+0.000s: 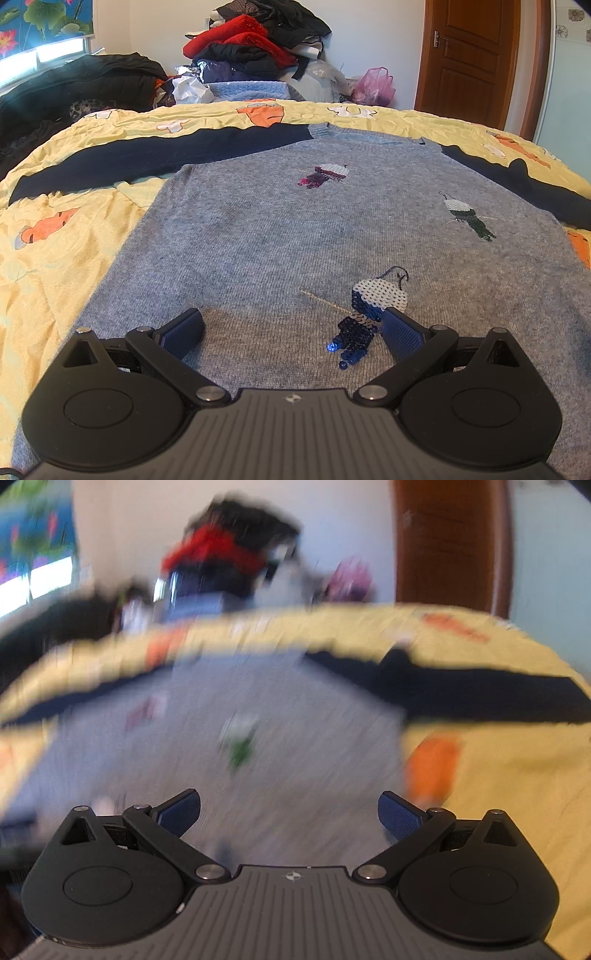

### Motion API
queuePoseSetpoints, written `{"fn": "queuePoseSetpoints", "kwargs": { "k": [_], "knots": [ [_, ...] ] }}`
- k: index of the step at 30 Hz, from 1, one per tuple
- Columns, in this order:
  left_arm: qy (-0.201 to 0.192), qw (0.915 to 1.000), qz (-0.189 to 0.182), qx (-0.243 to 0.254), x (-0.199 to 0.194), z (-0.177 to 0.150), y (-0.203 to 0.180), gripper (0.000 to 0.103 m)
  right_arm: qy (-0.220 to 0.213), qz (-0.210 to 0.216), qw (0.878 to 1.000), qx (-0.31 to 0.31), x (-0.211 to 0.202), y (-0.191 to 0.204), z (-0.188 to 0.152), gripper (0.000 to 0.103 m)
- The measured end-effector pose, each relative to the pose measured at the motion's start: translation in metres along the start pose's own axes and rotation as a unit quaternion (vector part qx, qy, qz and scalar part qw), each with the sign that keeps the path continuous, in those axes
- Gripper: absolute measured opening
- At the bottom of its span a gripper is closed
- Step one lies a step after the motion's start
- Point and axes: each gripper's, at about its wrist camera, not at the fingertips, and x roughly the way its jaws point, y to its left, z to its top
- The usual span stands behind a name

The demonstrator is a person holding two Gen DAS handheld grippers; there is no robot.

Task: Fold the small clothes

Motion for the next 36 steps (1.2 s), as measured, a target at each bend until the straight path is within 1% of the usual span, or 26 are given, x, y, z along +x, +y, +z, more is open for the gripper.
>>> {"fn": "queuePoseSetpoints", "kwargs": {
  "k": [1, 3, 5, 7, 10, 12, 13, 14, 15, 16, 18, 21, 22, 24, 25, 26, 27, 28, 29, 31, 33, 36],
  "knots": [
    [0.0, 1.0, 0.0, 0.0, 0.0, 0.0, 0.0, 0.103, -0.017, 0.007, 0.999, 0.03, -0.004, -0.023, 0.012, 0.103],
    [0.0, 1.0, 0.0, -0.001, 0.0, 0.0, 0.0, 0.103, -0.04, 0.002, 0.994, 0.104, -0.005, -0.076, 0.031, 0.103],
    [0.0, 1.0, 0.0, -0.001, 0.0, 0.0, 0.0, 0.103, -0.04, -0.015, 0.983, 0.177, 0.001, -0.135, 0.049, 0.103],
    [0.0, 1.0, 0.0, -0.001, 0.0, 0.0, 0.0, 0.103, -0.052, -0.031, 0.965, 0.254, 0.005, -0.194, 0.061, 0.102],
    [0.0, 1.0, 0.002, -0.001, 0.0, 0.001, 0.0, 0.103, -0.09, -0.064, 0.929, 0.354, 0.004, -0.266, 0.064, 0.102],
    [0.0, 1.0, 0.003, -0.001, 0.001, 0.001, 0.0, 0.103, -0.101, -0.083, 0.91, 0.394, 0.007, -0.298, 0.057, 0.1],
    [0.0, 1.0, 0.004, -0.001, 0.001, 0.001, 0.0, 0.103, -0.099, -0.094, 0.902, 0.409, 0.009, -0.308, 0.052, 0.096],
    [0.0, 1.0, 0.005, -0.001, 0.001, 0.001, -0.001, 0.103, -0.095, -0.1, 0.897, 0.42, 0.013, -0.316, 0.047, 0.094],
    [0.0, 1.0, 0.005, -0.001, 0.001, 0.001, -0.001, 0.103, -0.09, -0.097, 0.894, 0.428, 0.018, -0.322, 0.041, 0.093],
    [0.0, 1.0, 0.005, -0.001, 0.002, 0.001, -0.002, 0.103, -0.095, -0.088, 0.894, 0.428, 0.023, -0.325, 0.036, 0.091],
    [0.0, 1.0, 0.006, -0.001, 0.002, 0.002, -0.002, 0.103, -0.109, -0.087, 0.9, 0.413, 0.029, -0.323, 0.032, 0.091],
    [0.0, 1.0, 0.006, -0.001, 0.002, 0.002, -0.002, 0.103, -0.117, -0.09, 0.904, 0.401, 0.04, -0.328, 0.04, 0.088],
    [0.001, 1.0, 0.006, -0.001, 0.002, 0.002, -0.002, 0.103, -0.119, -0.093, 0.904, 0.4, 0.043, -0.331, 0.046, 0.084],
    [0.001, 1.0, 0.006, -0.001, 0.002, 0.002, -0.002, 0.103, -0.114, -0.1, 0.905, 0.398, 0.05, -0.333, 0.05, 0.069],
    [0.001, 1.0, 0.006, -0.001, 0.002, 0.002, -0.002, 0.103, -0.104, -0.106, 0.907, 0.395, 0.053, -0.333, 0.052, 0.052],
    [0.001, 1.0, 0.006, -0.001, 0.002, 0.002, -0.002, 0.103, -0.098, -0.115, 0.909, 0.389, 0.057, -0.333, 0.053, 0.039],
    [0.001, 1.0, 0.006, -0.001, 0.002, 0.002, -0.002, 0.103, -0.095, -0.122, 0.911, 0.383, 0.058, -0.333, 0.055, 0.034],
    [0.001, 1.0, 0.006, -0.001, 0.002, 0.002, -0.002, 0.103, -0.092, -0.127, 0.913, 0.376, 0.057, -0.333, 0.053, 0.025],
    [0.0, 1.0, 0.006, -0.001, 0.002, 0.002, -0.002, 0.103, -0.088, -0.127, 0.915, 0.372, 0.061, -0.334, 0.054, 0.022],
    [0.001, 1.0, 0.006, -0.001, 0.002, 0.002, -0.002, 0.103, -0.09, -0.131, 0.918, 0.364, 0.059, -0.33, 0.057, 0.018],
    [0.0, 1.0, 0.006, -0.001, 0.002, 0.002, -0.002, 0.103, -0.097, -0.13, 0.924, 0.347, 0.053, -0.318, 0.063, 0.018],
    [0.0, 1.0, 0.005, -0.002, 0.002, 0.002, -0.002, 0.103, -0.118, -0.1, 0.935, 0.318, 0.043, -0.286, 0.081, 0.018]
  ]
}}
